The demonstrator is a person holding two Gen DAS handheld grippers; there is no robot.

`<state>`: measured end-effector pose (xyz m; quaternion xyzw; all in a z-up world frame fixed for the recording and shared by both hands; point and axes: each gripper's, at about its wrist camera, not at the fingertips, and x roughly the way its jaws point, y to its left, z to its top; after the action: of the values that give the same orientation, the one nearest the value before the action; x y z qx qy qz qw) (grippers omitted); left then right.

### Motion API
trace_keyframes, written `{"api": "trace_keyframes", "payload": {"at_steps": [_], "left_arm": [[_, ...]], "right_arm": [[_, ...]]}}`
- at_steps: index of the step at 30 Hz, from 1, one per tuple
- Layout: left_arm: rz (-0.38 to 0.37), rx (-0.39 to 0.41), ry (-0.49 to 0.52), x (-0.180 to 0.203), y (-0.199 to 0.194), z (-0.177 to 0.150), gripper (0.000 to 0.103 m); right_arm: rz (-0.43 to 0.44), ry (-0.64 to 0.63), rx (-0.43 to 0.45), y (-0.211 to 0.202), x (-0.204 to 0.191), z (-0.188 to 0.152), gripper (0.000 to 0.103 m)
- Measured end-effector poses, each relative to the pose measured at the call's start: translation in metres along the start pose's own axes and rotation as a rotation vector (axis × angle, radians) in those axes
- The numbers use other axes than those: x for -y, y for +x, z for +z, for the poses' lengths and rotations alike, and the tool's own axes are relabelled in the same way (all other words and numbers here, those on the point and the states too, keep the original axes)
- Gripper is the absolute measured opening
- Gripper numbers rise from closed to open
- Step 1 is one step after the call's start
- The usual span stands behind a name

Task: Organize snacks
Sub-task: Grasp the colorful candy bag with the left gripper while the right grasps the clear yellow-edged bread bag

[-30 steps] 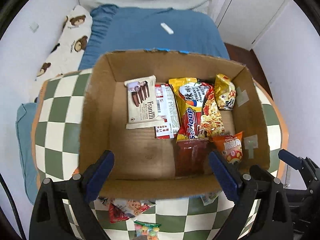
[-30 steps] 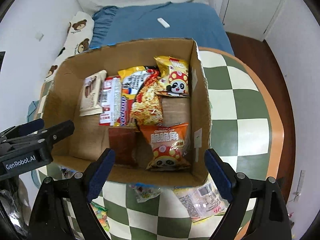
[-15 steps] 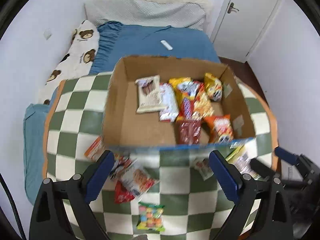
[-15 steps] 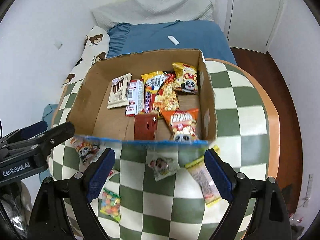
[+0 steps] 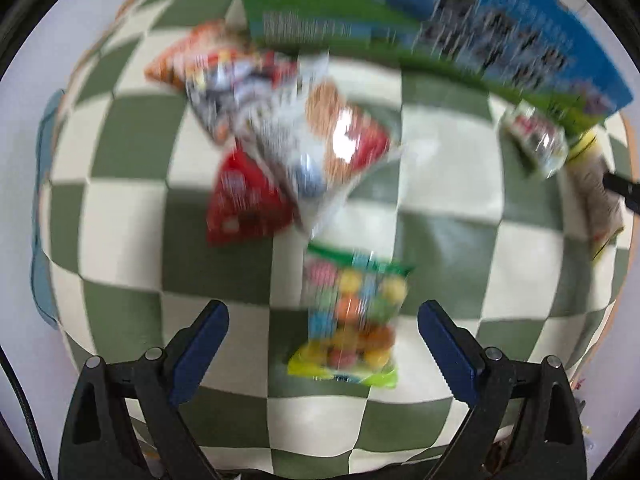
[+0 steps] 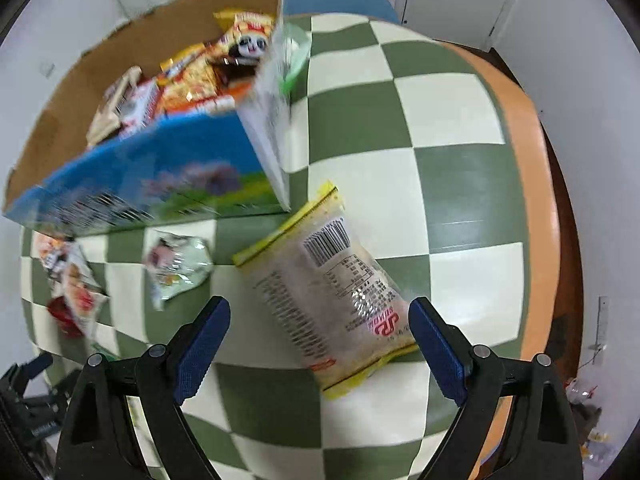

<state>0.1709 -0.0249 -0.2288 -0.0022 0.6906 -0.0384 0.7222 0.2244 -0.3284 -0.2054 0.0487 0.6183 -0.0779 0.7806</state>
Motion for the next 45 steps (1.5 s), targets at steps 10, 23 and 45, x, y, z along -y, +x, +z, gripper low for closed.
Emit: {"api": "trace_keyframes", "payload": {"at_steps": [10, 23, 45], "left_arm": [[-0.062, -0.078, 0.025, 0.015, 0.039, -0.009, 0.077], [-0.074, -0.076, 0.133, 0.072, 0.042, -0.014, 0.053], [-0.084, -0.090, 0.128, 0.052, 0.049, -0.005, 0.054]], "right_arm": [[-0.080, -0.101, -0.018, 0.028, -0.017, -0.012, 0.074], [0.245, 0.218, -0.203, 0.023, -0.015, -0.119, 0.076], [0.159, 0.026, -0.130, -0.013, -0.034, -0.122, 0.094]]}}
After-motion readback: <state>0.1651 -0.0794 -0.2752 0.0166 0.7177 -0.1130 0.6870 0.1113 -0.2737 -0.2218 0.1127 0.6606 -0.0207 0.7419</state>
